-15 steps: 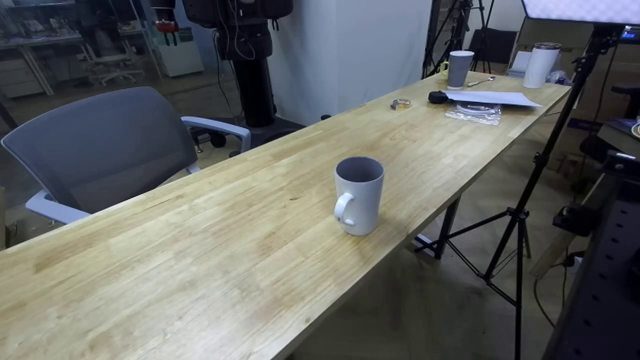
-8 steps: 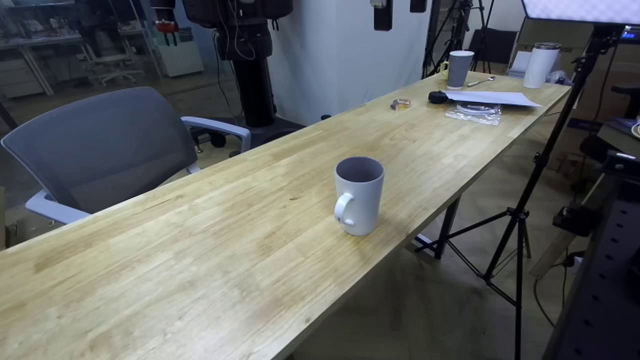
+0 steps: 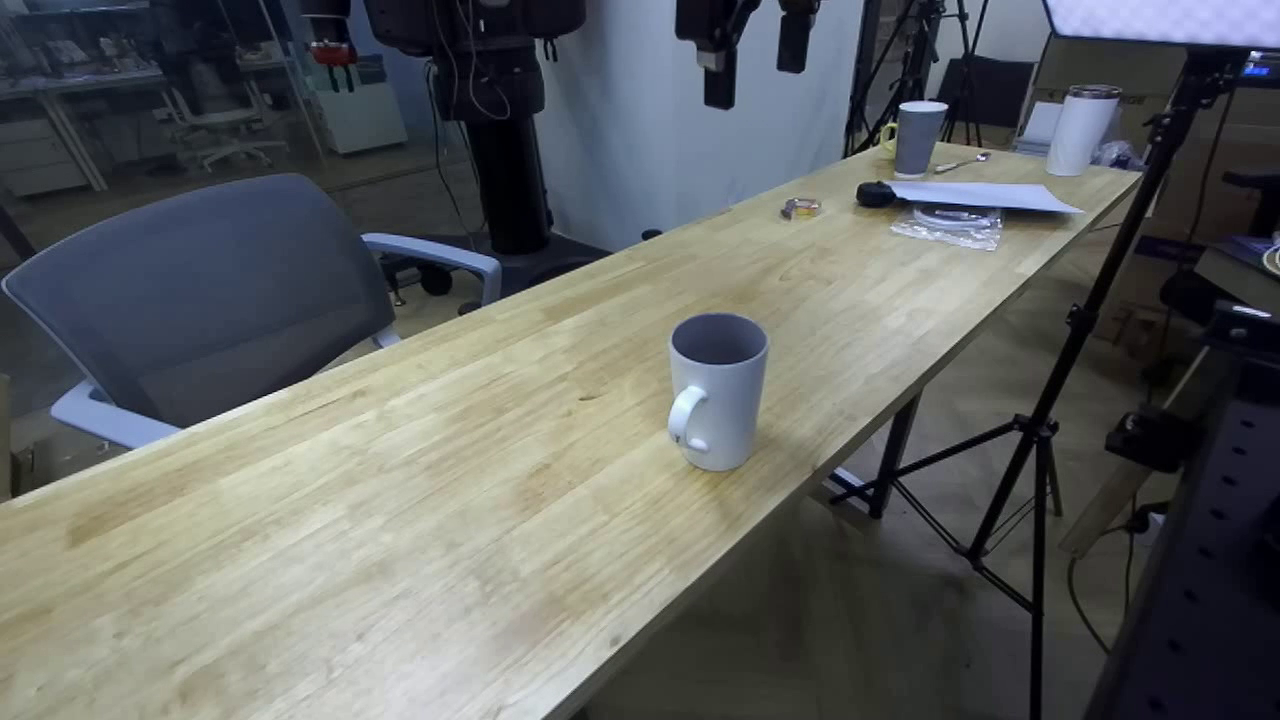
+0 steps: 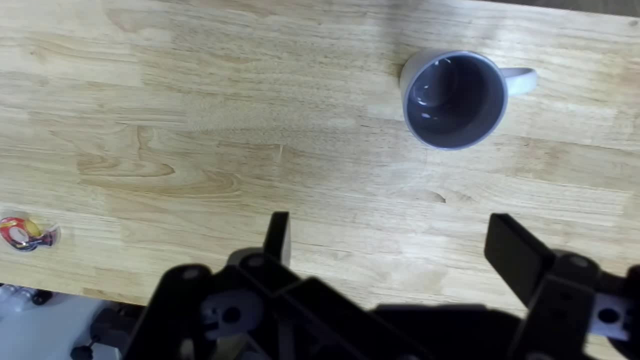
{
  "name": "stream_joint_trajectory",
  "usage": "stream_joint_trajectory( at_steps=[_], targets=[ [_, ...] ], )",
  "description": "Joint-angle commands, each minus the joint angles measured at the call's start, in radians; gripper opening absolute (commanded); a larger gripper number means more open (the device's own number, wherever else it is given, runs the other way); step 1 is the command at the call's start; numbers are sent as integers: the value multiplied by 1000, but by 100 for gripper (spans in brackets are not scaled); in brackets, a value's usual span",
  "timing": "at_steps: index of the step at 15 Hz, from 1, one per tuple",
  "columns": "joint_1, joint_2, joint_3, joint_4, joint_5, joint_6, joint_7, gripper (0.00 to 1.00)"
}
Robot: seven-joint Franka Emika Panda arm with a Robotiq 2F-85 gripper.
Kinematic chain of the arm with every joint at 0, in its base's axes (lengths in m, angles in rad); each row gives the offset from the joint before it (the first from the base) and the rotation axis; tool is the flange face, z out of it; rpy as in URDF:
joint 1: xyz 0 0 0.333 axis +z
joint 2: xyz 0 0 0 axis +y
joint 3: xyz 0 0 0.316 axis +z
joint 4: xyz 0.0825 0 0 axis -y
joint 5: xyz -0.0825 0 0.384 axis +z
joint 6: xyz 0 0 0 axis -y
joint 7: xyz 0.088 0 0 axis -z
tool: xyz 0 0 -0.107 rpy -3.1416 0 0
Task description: Move the mug forward
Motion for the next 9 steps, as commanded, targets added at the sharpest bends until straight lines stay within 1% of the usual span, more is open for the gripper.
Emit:
stream_joint_trajectory(
  at_steps=[1,9],
  targets=[
    [1,47,6,27,53,45,-14,100],
    [-9,123,22,30,151,74,-43,100]
  ],
)
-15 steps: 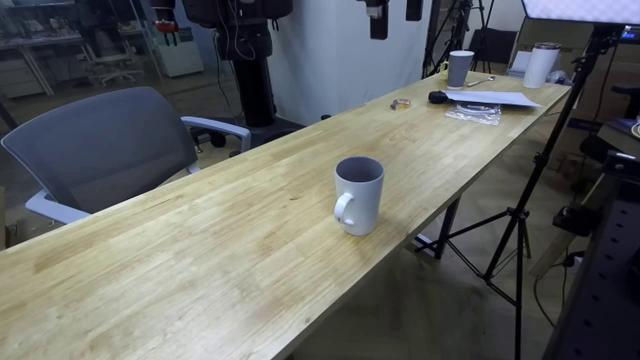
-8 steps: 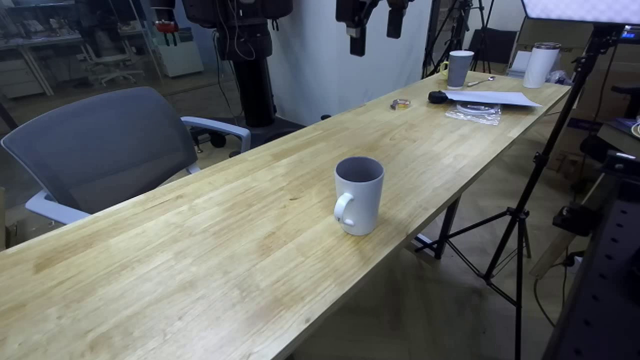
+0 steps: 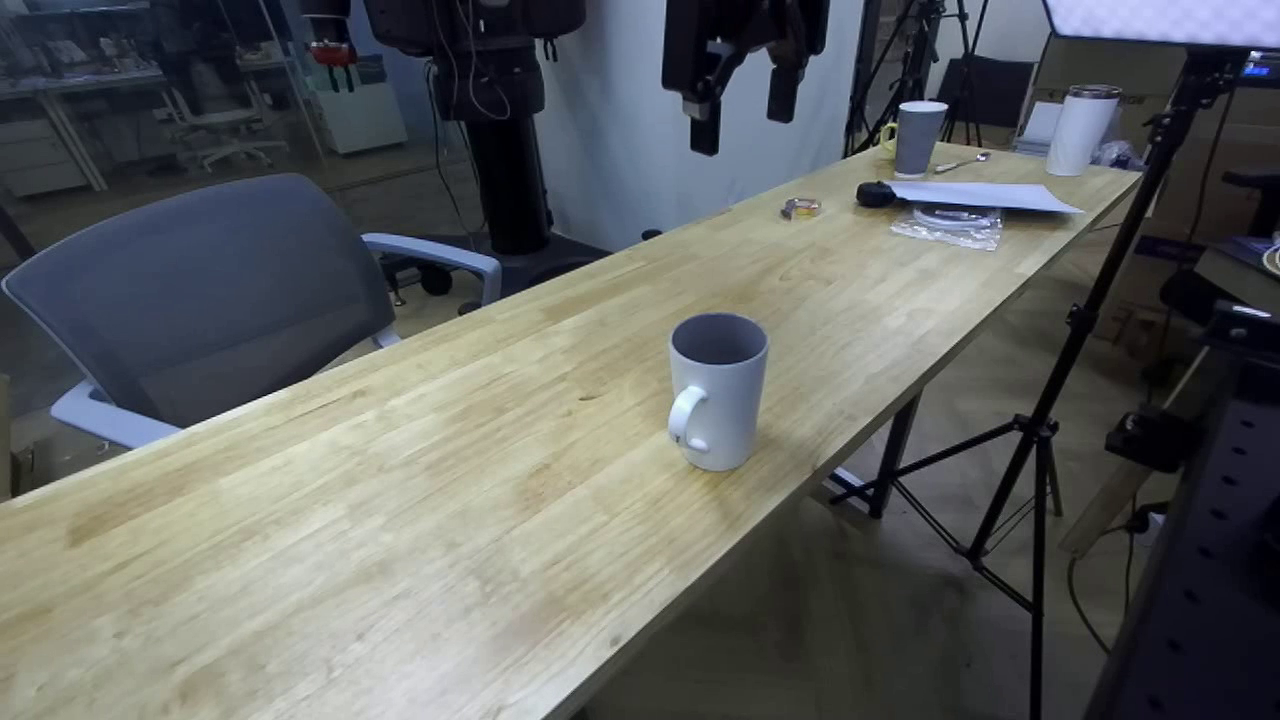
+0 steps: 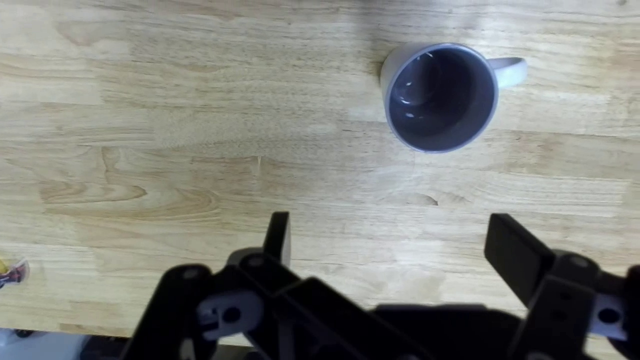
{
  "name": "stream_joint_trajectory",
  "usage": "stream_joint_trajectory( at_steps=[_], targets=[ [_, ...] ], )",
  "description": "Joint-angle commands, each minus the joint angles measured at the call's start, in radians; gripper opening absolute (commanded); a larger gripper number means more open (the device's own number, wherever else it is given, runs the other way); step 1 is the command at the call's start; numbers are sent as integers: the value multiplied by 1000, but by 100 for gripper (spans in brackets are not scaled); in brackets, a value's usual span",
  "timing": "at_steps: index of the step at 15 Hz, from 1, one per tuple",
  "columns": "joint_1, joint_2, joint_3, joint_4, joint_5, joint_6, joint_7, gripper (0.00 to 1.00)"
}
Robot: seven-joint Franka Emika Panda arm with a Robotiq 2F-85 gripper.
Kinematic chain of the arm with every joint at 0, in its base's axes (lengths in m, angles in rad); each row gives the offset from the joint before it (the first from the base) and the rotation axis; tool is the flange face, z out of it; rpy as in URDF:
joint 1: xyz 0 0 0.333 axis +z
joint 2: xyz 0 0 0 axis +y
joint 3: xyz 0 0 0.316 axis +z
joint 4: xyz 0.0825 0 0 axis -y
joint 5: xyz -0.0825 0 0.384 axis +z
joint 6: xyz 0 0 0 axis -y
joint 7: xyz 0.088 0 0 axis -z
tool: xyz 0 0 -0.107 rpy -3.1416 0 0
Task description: Move the mug forward
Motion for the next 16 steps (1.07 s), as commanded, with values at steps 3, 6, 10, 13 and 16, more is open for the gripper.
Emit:
stream_joint_trajectory(
  at_steps=[3,6,10,13,16],
  targets=[
    [-14,65,11,26,38,20,-9,100],
    [-21,96,9,31,32,28,-4,100],
    [-30,126,10,37,27,38,2,100],
    [-30,144,8,42,20,44,12,100],
    [-31,157,17,51,27,50,9,100]
  ],
)
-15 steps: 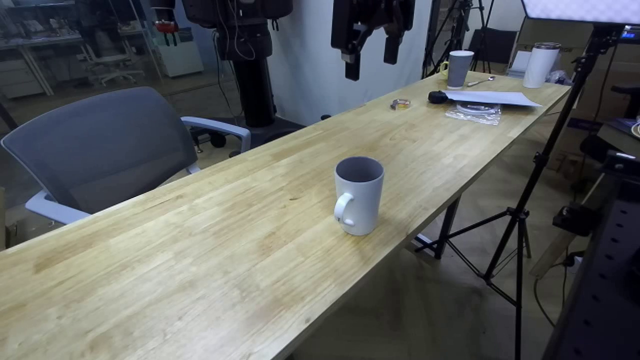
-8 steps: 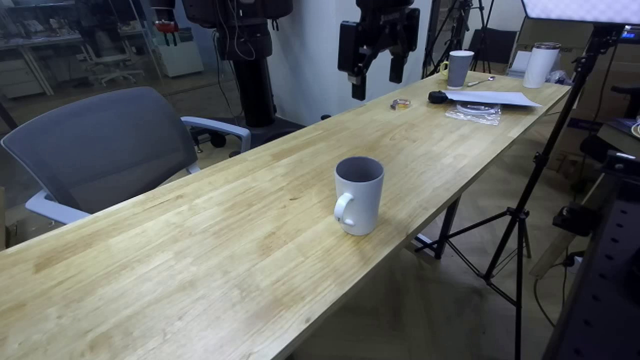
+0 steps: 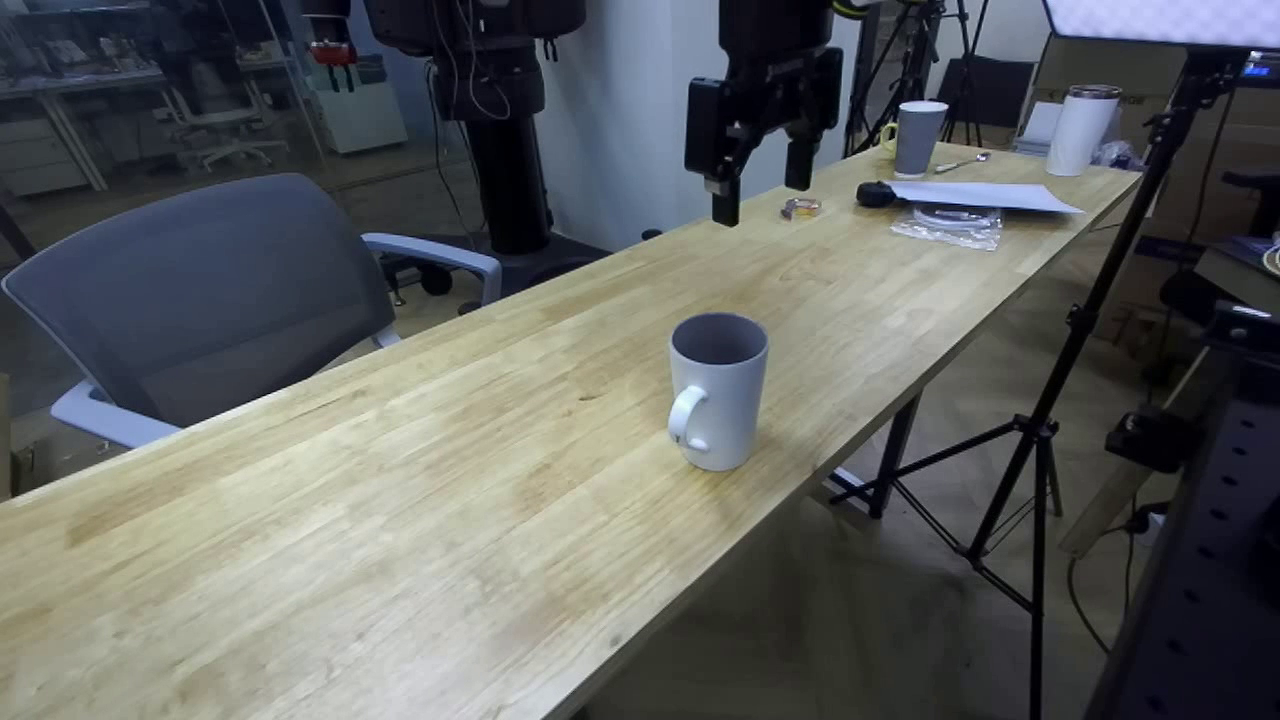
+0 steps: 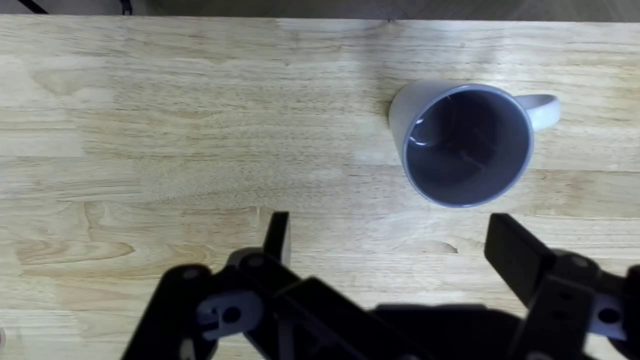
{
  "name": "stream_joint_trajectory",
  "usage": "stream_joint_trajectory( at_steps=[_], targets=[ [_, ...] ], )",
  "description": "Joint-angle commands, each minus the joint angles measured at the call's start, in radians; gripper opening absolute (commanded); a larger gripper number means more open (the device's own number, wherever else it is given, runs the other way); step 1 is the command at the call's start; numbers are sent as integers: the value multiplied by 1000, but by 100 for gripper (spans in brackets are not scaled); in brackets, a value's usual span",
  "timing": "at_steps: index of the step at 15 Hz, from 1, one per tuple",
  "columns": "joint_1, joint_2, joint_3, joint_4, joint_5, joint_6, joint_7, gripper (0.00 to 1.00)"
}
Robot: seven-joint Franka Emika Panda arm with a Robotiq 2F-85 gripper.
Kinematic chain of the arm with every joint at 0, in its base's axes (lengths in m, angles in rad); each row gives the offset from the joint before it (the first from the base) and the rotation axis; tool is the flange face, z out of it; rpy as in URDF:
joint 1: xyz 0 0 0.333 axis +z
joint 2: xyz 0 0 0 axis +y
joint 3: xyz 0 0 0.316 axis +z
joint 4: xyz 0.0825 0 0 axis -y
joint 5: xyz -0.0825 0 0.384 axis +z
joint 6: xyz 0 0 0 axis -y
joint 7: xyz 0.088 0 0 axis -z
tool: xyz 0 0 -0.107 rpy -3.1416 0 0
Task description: Move the mug forward
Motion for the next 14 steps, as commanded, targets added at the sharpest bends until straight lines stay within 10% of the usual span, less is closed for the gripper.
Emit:
stream_joint_trajectory(
  at_steps=[1,14],
  targets=[
    [-6,22,17,27,8,13,13,100],
    [-5,27,28,9,-8,31,7,100]
  ],
)
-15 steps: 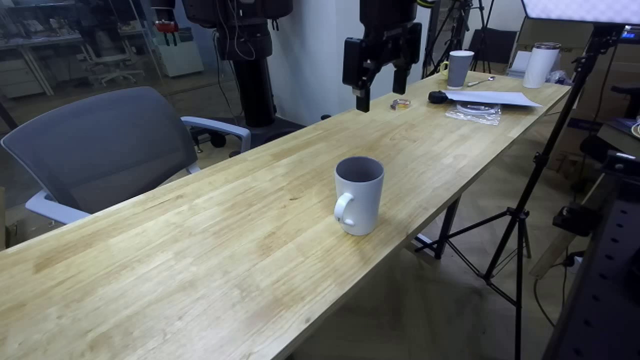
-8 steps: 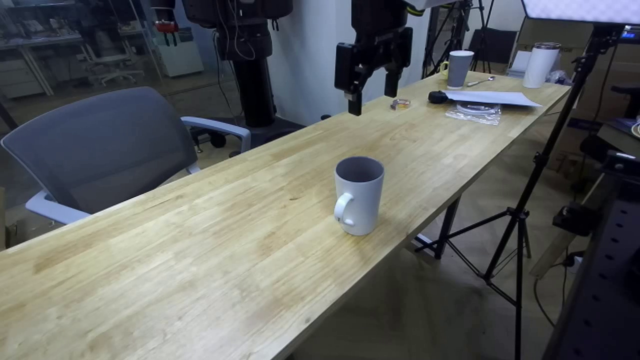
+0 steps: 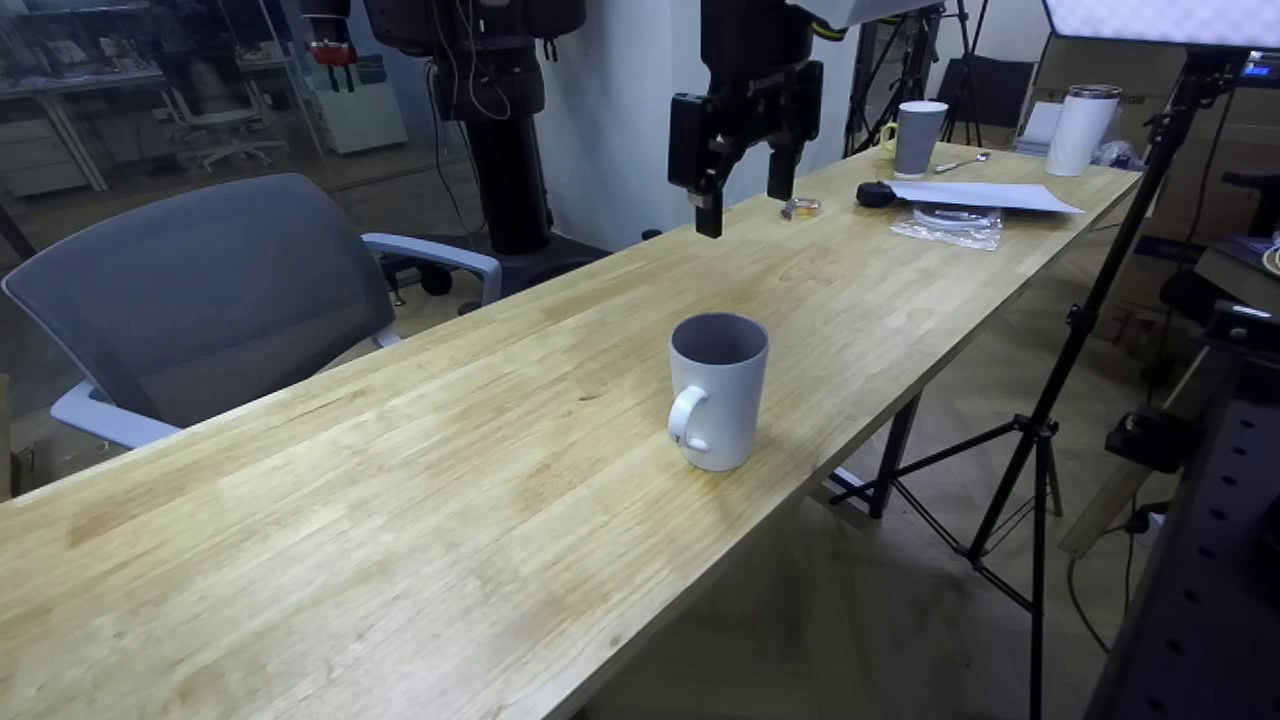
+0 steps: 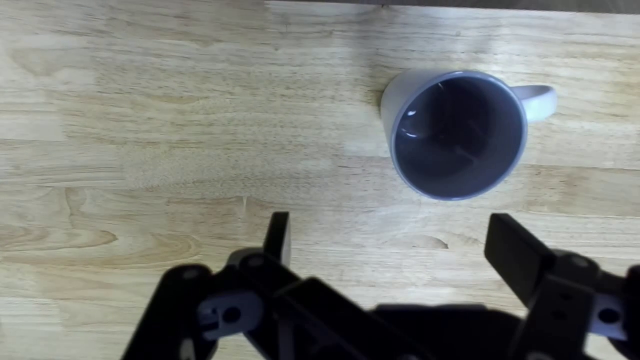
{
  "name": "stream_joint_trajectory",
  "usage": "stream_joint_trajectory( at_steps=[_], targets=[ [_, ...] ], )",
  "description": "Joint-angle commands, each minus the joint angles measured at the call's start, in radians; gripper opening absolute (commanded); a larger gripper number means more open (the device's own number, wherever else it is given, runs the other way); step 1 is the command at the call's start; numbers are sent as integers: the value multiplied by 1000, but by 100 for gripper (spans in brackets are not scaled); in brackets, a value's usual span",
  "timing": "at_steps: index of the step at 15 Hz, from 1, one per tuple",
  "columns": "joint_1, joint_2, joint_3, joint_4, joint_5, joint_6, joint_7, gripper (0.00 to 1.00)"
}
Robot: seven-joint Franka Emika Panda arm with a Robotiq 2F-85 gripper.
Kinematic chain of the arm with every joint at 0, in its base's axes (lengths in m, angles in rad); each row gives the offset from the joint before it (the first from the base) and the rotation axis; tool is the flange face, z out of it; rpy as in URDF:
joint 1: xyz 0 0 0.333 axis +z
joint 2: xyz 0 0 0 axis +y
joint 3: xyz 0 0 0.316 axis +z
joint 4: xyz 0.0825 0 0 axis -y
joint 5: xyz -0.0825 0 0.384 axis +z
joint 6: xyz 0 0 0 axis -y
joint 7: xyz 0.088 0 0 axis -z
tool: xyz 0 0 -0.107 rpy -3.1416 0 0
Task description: Move the mug forward
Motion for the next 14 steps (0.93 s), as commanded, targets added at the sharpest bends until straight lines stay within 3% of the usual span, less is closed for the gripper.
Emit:
stream_joint_trajectory(
  at_steps=[1,5,14],
  targets=[
    [-6,-1,6,0,-6,-2,6,100],
    [-22,3,28,-5,24,11,-20,100],
    [-64,138,57,28,42,28,-30,100]
  ],
)
